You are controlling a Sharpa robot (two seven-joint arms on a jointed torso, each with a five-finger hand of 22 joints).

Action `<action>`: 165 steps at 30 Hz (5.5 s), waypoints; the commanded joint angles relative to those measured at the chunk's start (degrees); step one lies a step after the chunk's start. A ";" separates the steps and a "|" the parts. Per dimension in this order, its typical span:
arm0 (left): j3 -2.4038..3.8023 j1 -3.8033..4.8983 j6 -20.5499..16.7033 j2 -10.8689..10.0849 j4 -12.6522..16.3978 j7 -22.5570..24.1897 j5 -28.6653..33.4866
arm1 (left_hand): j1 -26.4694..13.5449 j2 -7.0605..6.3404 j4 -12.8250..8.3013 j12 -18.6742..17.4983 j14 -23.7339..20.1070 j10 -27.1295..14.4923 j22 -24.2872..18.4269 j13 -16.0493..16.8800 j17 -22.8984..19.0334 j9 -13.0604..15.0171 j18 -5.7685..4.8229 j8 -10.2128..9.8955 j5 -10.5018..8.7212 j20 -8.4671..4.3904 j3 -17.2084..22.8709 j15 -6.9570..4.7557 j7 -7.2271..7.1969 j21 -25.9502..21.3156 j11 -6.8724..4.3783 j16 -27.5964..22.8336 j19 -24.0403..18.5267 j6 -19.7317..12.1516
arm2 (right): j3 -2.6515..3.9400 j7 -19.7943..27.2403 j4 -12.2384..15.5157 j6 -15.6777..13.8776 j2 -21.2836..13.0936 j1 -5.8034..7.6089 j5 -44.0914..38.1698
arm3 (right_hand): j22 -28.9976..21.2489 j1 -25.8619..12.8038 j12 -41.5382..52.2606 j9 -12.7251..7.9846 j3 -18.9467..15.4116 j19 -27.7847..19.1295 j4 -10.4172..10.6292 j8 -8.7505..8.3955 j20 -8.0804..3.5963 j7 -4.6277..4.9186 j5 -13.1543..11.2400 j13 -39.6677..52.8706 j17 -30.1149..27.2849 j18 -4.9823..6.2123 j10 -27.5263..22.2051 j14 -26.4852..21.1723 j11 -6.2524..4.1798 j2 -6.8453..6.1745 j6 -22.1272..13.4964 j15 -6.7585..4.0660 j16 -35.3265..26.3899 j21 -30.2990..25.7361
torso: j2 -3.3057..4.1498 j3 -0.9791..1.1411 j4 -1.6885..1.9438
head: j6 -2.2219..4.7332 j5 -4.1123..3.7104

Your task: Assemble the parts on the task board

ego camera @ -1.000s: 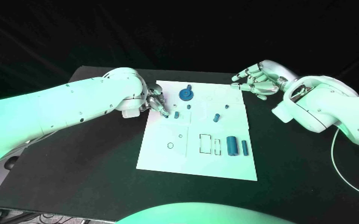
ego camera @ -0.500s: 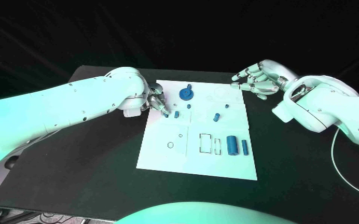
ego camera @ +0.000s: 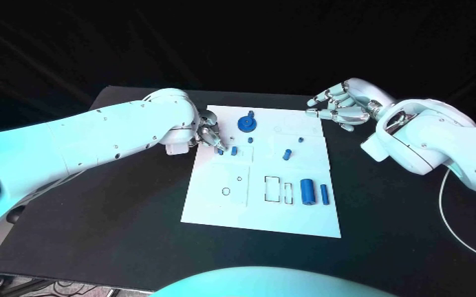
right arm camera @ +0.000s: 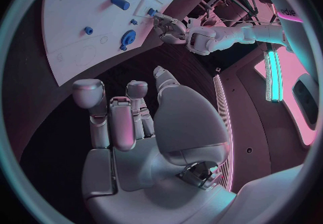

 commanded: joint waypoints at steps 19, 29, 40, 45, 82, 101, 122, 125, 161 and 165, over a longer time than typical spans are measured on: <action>0.09 -0.43 -5.64 -1.46 0.59 -1.54 0.24 | -10.65 -2.15 5.97 0.42 6.14 0.33 4.49 0.08 15.08 -1.89 -0.65 -1.08 -3.37 -0.97 -16.56 -0.94 -0.91 -0.28 -0.56 0.14 0.73 3.07 | 0.00 0.06 -0.15 0.71 0.05 -0.03 -0.38 | -0.16 0.26 0.26 -0.08 -0.36 -0.18 0.06 0.35 0.03 0.00 0.31 -0.07 -0.01 0.42 -0.45 2.78 -0.10 0.18 -0.11 -0.04 -0.31 -0.41 | -0.06 -0.08 0.03 | 0.18 -0.43; 0.76 0.08 -17.41 -2.91 2.23 5.91 4.36 | -9.14 0.51 9.00 -15.80 4.58 -10.64 -5.00 -17.65 9.78 -3.34 1.76 -2.21 -3.22 0.09 -26.04 0.35 1.05 -10.03 1.23 -3.54 -4.29 -1.68 | -0.02 0.01 -0.23 0.69 0.11 -0.04 -0.38 | -0.25 0.26 0.21 -0.08 -0.45 -0.21 0.12 0.36 0.03 0.00 0.40 -0.14 0.02 0.44 -0.49 2.79 -0.10 0.18 -0.12 -0.04 -0.30 -0.47 | -0.02 0.00 -0.06 | 0.58 -0.64; 0.16 0.03 -20.61 -1.48 1.90 23.96 6.43 | 12.83 2.40 2.17 -29.71 -17.72 -27.26 -35.74 -28.71 -32.92 -9.41 6.58 -7.98 -2.94 5.14 -25.22 5.97 7.30 -46.87 7.55 -45.88 -22.44 -11.69 | -0.04 -0.04 -0.27 0.58 0.11 -0.04 -0.37 | -0.24 0.34 0.23 -0.09 -0.53 -0.19 0.19 0.37 0.03 0.00 0.64 -0.14 0.02 0.43 -0.49 2.79 -0.10 0.25 -0.14 -0.04 -0.31 -0.48 | -0.06 -0.04 0.03 | 0.95 -1.12; -0.66 -0.51 -22.71 0.80 0.09 26.57 -1.11 | 22.15 1.82 -3.43 -36.45 -18.43 -25.52 -36.84 -37.03 -36.07 -14.28 6.58 -11.90 -3.84 5.23 -18.80 6.31 8.17 -48.47 8.63 -49.07 -22.37 -9.09 | -0.05 0.02 -0.30 0.72 0.23 -0.04 -0.37 | -0.27 0.60 0.25 -0.10 -0.55 -0.19 0.20 0.41 0.02 -0.01 0.90 -0.15 0.05 0.43 -0.49 2.80 -0.13 0.40 -0.13 -0.05 -0.31 -0.51 | 0.07 -0.10 -0.02 | 1.28 -1.44; -0.97 -3.02 -18.52 8.08 -6.23 24.25 -21.57 | 19.00 -0.06 -3.34 -46.25 0.65 -17.49 -16.49 -53.21 -10.78 -25.52 3.54 -23.63 -3.94 3.76 -18.23 4.53 6.10 -24.36 6.78 -16.52 -3.86 3.13 | -0.07 0.39 -0.29 1.19 0.81 -0.05 -0.36 | -0.18 1.15 0.37 -0.13 -0.50 -0.13 0.16 0.44 0.01 -0.02 1.30 -0.10 0.28 0.42 -0.46 2.85 -0.15 0.73 -0.16 -0.07 -0.18 -0.48 | 0.30 -0.05 -0.28 | 1.76 -1.78; -0.97 -3.82 -16.66 9.54 -7.66 24.36 -22.26 | 19.45 0.47 -4.45 -46.37 0.85 -13.93 -11.97 -54.03 -12.29 -26.19 2.82 -24.44 -3.97 3.37 -15.42 3.94 5.58 -19.83 6.00 -16.54 -2.76 5.33 | -0.07 0.32 -0.14 1.53 0.76 -0.05 -0.36 | -0.13 1.26 0.72 -0.13 -0.51 -0.09 0.18 0.48 0.00 -0.02 1.38 0.19 0.34 0.40 -0.26 2.87 -0.15 0.81 -0.13 -0.08 -0.15 -0.46 | 0.23 -0.01 -0.19 | 1.32 -1.84; 0.01 -3.95 -24.25 6.78 -4.53 26.80 -16.70 | 18.86 1.35 -6.35 -47.53 0.96 -9.59 -8.78 -54.03 -15.52 -26.01 2.31 -24.58 -3.95 2.58 -11.51 3.17 5.21 -16.82 5.16 -17.54 -2.13 9.64 | -0.07 0.29 -0.48 1.63 1.04 -0.07 -0.37 | -0.14 1.31 0.81 -0.11 -0.54 -0.09 0.26 0.55 0.00 -0.04 1.42 0.24 0.36 0.41 -0.17 2.88 -0.16 0.91 -0.03 -0.08 -0.14 -0.47 | 0.18 -0.03 -0.20 | 1.46 -1.75; 0.61 -3.75 -24.66 5.45 -3.02 27.04 -14.71 | 18.73 1.33 -6.40 -47.63 0.92 -9.51 -8.85 -54.03 -15.80 -26.00 2.34 -24.63 -3.95 2.56 -11.39 3.15 5.20 -16.91 5.15 -17.67 -2.17 9.72 | -0.07 0.28 -0.51 1.64 1.04 -0.07 -0.37 | -0.14 1.31 0.81 -0.11 -0.54 -0.09 0.26 0.55 0.00 -0.04 1.42 0.24 0.36 0.41 -0.17 2.88 -0.16 0.91 -0.03 -0.08 -0.14 -0.47 | 0.21 -0.01 -0.20 | 1.53 -1.79; 0.99 -2.96 -18.01 -0.77 -1.26 24.77 -11.19 | 17.85 0.98 -6.50 -48.36 1.00 -9.48 -8.72 -54.13 -15.58 -26.07 2.33 -25.09 -3.99 2.57 -10.93 3.20 5.17 -16.93 5.21 -17.35 -2.31 9.75 | -0.07 0.07 -0.41 1.67 0.88 -0.08 -0.38 | -0.19 1.27 0.87 -0.11 -0.62 -0.10 0.34 0.58 -0.01 -0.04 1.43 0.26 0.35 0.41 -0.13 2.87 -0.16 0.94 0.01 -0.08 -0.16 -0.50 | 0.21 -0.05 -0.13 | 0.89 -2.16; 0.96 -2.98 -17.51 -0.72 -1.33 24.66 -11.28 | 17.83 0.98 -6.51 -48.38 0.99 -9.46 -8.69 -54.13 -15.66 -26.07 2.33 -25.10 -3.99 2.57 -10.91 3.20 5.16 -16.91 5.20 -17.39 -2.31 9.77 | -0.07 0.07 -0.38 1.65 0.87 -0.08 -0.38 | -0.23 1.23 0.84 -0.11 -0.68 -0.11 0.41 0.60 -0.01 -0.04 1.43 0.21 0.34 0.42 -0.13 2.88 -0.16 0.95 0.03 -0.08 -0.16 -0.52 | 0.20 -0.05 -0.06 | 0.83 -2.11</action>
